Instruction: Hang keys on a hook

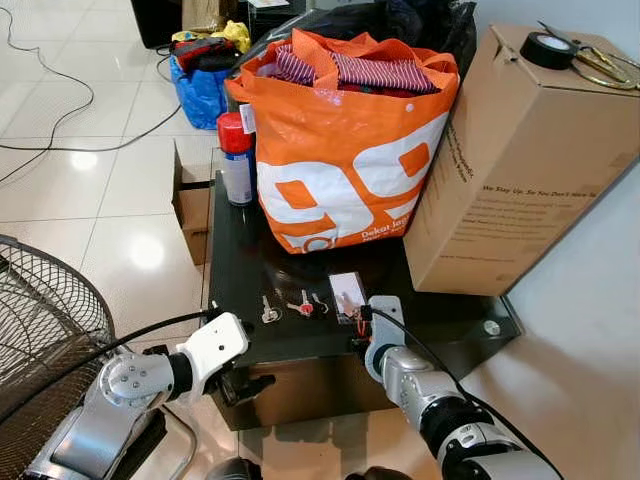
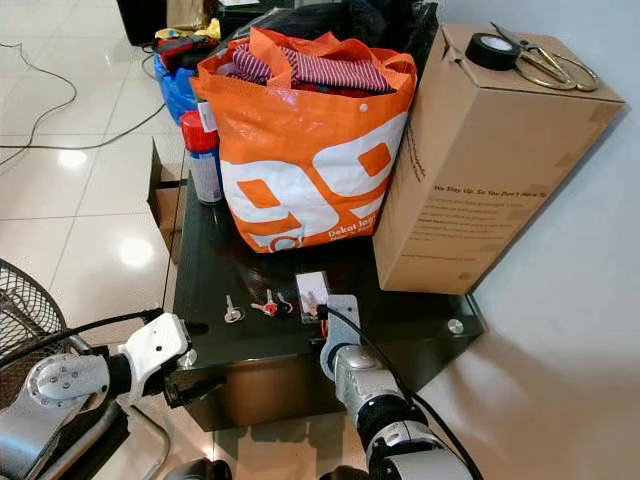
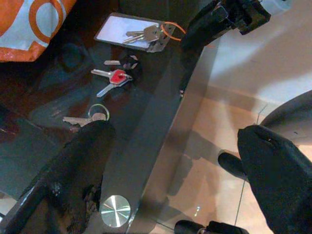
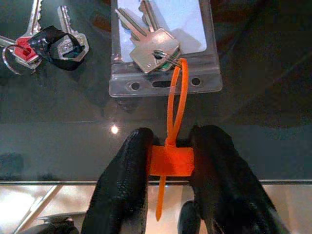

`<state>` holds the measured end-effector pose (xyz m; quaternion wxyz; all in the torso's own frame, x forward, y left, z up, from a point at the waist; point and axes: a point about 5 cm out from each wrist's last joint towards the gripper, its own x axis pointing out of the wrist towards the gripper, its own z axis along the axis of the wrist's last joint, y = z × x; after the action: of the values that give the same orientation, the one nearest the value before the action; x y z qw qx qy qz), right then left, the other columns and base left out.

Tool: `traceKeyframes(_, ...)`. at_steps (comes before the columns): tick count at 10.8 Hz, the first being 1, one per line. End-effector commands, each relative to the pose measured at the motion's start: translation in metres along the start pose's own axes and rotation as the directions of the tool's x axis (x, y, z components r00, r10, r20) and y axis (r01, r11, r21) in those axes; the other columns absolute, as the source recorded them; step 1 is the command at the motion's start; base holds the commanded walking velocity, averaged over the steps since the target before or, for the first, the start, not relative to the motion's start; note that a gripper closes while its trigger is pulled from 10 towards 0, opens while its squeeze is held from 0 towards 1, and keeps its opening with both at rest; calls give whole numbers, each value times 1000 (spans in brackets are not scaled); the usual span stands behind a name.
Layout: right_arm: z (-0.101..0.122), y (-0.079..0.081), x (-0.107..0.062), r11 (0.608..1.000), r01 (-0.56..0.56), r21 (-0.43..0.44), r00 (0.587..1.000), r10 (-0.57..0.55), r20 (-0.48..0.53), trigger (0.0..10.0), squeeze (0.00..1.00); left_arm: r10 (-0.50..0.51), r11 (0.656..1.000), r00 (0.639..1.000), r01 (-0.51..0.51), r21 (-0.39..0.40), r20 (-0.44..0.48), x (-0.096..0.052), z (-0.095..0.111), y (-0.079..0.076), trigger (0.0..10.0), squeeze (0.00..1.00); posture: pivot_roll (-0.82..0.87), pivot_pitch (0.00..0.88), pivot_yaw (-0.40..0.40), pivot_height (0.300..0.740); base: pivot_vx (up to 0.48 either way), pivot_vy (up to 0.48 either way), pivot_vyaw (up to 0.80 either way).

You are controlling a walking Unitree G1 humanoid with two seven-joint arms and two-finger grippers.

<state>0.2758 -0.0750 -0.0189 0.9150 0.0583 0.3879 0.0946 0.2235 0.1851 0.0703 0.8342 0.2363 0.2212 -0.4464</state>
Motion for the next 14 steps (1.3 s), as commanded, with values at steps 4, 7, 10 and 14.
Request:
traceKeyframes(4,2,-3,0,1000,8,2,1000,-8,1,0,0,-13,1000,1000,13,17,4,4,2,2,10000,24,-34,76,-57,740,0,0,0)
traceKeyframes(7,11,-9,0,1000,9,-14,999,-9,37,0,0,27,999,999,-28,16,21,7,3,8,10000,27,-39,41,-46,740,0,0,0)
traceKeyframes(10,34,-25,-10,999,-28,-46,987,35,158,0,0,129,991,985,-126,-37,110,12,15,18,10000,24,-45,0,-22,740,0,0,0)
traceKeyframes(14,57,-47,-44,999,-29,-36,946,39,323,0,0,398,915,893,-369,-165,211,4,38,48,10000,24,-17,0,-15,740,0,0,0)
